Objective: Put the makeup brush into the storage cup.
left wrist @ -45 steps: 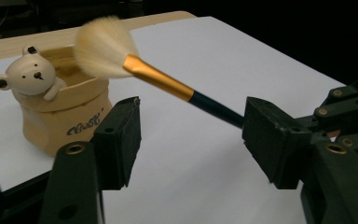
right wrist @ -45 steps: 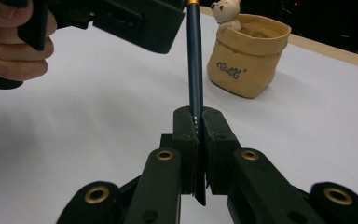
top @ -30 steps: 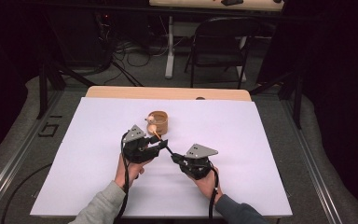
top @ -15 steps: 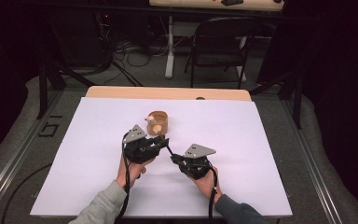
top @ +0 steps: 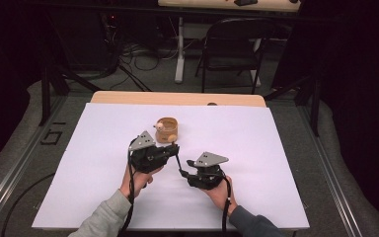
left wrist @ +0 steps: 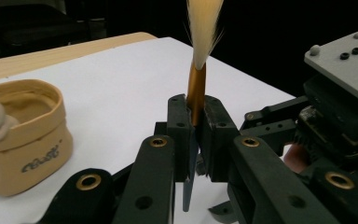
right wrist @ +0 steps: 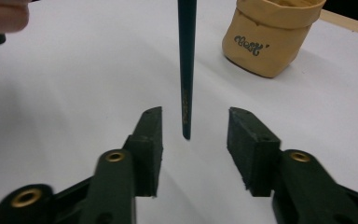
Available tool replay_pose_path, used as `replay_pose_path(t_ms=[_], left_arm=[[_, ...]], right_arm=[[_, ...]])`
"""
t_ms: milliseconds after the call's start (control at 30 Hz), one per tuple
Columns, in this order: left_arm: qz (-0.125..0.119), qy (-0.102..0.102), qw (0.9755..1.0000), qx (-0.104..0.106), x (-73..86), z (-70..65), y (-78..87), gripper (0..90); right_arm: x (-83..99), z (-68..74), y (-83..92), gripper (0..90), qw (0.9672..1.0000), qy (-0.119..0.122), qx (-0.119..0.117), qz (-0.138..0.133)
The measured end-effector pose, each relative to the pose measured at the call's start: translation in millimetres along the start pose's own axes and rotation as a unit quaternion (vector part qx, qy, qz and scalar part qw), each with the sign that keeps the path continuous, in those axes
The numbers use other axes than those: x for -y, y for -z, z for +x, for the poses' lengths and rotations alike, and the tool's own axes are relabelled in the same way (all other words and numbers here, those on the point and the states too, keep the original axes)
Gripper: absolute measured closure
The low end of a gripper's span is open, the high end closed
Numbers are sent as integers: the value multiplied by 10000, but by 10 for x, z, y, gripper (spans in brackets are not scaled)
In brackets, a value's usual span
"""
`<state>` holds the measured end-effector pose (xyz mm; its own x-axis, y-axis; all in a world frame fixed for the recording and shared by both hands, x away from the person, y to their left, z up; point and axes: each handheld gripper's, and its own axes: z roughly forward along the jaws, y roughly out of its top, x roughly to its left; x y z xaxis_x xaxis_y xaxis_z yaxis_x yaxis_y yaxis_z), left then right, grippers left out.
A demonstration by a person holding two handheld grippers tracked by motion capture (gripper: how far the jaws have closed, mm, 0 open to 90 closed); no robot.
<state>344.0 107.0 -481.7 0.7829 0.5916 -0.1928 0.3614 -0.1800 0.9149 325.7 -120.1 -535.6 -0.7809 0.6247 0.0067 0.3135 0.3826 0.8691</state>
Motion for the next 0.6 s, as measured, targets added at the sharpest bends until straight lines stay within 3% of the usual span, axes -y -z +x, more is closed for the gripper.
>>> replay_pose_path(t_ms=[200, 300, 600], left_arm=[[164, -319, 9992, -198, -48, 14, 51, 834], [240, -441, 9983, -294, -60, 22, 61, 834], [360, -535, 9969, -454, -65, 87, 107, 834]], right_arm=[[-7, -44, 108, 286, 10000, -43, -35, -42], [-9, -83, 179, 218, 9998, -80, -7, -161], [7, -199, 411, 142, 9991, -124, 95, -391]])
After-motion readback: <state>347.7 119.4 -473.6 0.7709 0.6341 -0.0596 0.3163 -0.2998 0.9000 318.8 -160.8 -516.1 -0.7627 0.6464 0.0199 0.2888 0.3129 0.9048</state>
